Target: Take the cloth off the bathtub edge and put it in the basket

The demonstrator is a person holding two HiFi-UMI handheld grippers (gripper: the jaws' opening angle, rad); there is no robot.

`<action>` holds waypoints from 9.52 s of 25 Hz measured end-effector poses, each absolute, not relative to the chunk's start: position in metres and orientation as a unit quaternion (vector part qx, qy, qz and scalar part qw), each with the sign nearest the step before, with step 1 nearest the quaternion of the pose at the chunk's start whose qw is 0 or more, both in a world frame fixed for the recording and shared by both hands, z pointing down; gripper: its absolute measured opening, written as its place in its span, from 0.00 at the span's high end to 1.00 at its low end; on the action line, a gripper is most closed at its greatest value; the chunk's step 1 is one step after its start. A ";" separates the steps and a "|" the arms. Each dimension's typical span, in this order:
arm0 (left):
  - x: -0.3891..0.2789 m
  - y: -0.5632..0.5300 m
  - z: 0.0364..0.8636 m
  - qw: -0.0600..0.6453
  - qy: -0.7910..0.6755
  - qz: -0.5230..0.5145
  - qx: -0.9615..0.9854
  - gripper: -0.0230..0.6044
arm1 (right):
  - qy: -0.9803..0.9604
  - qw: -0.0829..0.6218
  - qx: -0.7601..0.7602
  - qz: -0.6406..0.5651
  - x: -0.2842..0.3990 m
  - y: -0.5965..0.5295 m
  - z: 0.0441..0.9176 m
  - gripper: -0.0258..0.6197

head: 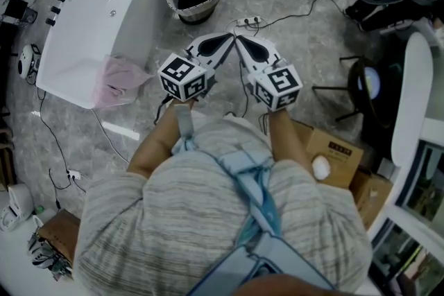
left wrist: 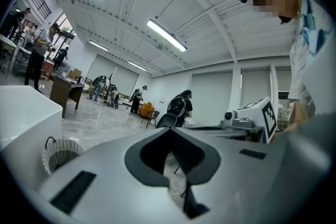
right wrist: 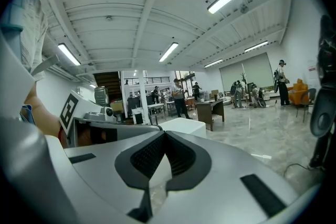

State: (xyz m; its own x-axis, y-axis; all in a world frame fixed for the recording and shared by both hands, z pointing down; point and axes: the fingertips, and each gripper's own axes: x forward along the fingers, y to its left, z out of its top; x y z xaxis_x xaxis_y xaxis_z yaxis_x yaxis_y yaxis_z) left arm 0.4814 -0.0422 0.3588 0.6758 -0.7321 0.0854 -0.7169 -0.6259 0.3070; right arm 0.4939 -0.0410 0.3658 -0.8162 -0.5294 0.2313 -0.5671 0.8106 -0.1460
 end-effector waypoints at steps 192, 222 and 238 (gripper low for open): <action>-0.200 0.210 0.902 0.507 -0.491 0.362 0.610 0.39 | -0.584 0.547 -0.494 -0.340 -0.202 0.149 0.916 0.50; -0.192 0.182 0.854 0.461 -0.515 0.313 0.651 0.46 | -0.638 0.493 -0.480 -0.347 -0.200 0.169 0.858 0.67; -0.205 0.161 0.751 0.415 -0.599 0.262 0.634 0.68 | -0.774 0.470 -0.351 -0.238 -0.218 0.154 0.753 0.93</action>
State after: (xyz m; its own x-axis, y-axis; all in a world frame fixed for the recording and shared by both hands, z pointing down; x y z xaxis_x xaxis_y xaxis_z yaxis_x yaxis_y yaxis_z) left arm -0.2047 0.1606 0.7506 0.1466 -0.5415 0.8278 -0.9754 0.0603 0.2122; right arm -0.2176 0.1544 0.7531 -0.3114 0.3199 0.8948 0.7669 0.6406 0.0378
